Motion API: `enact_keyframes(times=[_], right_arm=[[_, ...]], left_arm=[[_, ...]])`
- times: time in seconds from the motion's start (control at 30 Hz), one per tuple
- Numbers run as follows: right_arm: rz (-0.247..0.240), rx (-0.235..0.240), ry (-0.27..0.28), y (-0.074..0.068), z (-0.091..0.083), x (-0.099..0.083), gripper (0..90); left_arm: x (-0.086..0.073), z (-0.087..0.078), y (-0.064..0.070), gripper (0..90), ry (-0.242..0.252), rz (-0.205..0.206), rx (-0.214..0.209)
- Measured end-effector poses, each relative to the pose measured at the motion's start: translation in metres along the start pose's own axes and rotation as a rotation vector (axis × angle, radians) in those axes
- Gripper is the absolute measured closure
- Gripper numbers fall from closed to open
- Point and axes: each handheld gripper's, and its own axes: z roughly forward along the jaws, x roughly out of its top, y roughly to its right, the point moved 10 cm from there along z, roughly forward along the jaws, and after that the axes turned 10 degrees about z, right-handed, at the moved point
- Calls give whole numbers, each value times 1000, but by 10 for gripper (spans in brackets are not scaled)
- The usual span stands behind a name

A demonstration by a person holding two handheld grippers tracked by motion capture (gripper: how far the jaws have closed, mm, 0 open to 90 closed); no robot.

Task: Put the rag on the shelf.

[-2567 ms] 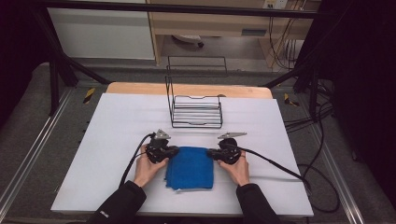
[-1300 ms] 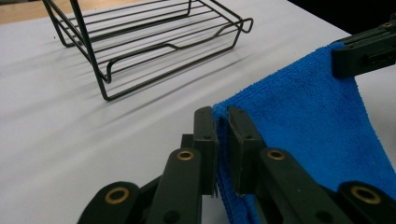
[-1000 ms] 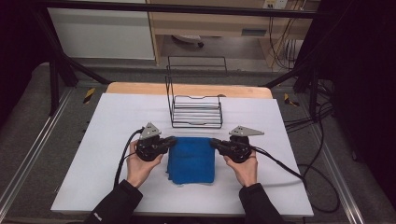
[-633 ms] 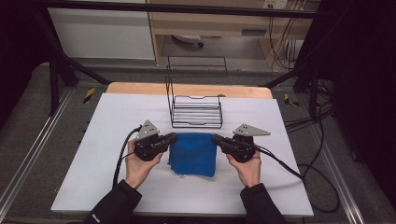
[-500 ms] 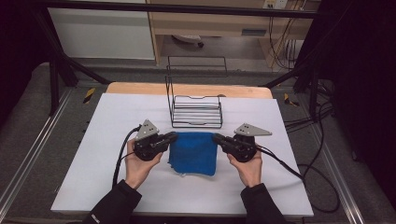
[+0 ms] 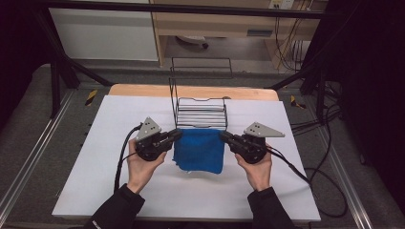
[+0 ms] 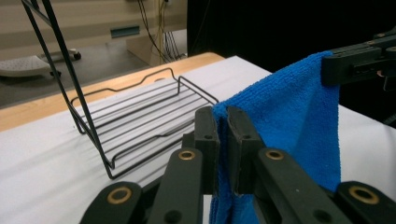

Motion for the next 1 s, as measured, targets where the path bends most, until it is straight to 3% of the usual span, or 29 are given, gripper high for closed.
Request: enact_keyframes(times=[0.47,1.0], right_arm=[[-44,-37,115,-6,-8,38,860],[-53,-61,204,-4,-9,67,861]], left_arm=[[31,3,-8,839,92,-22,28],[66,2,-19,843,182,9,71]])
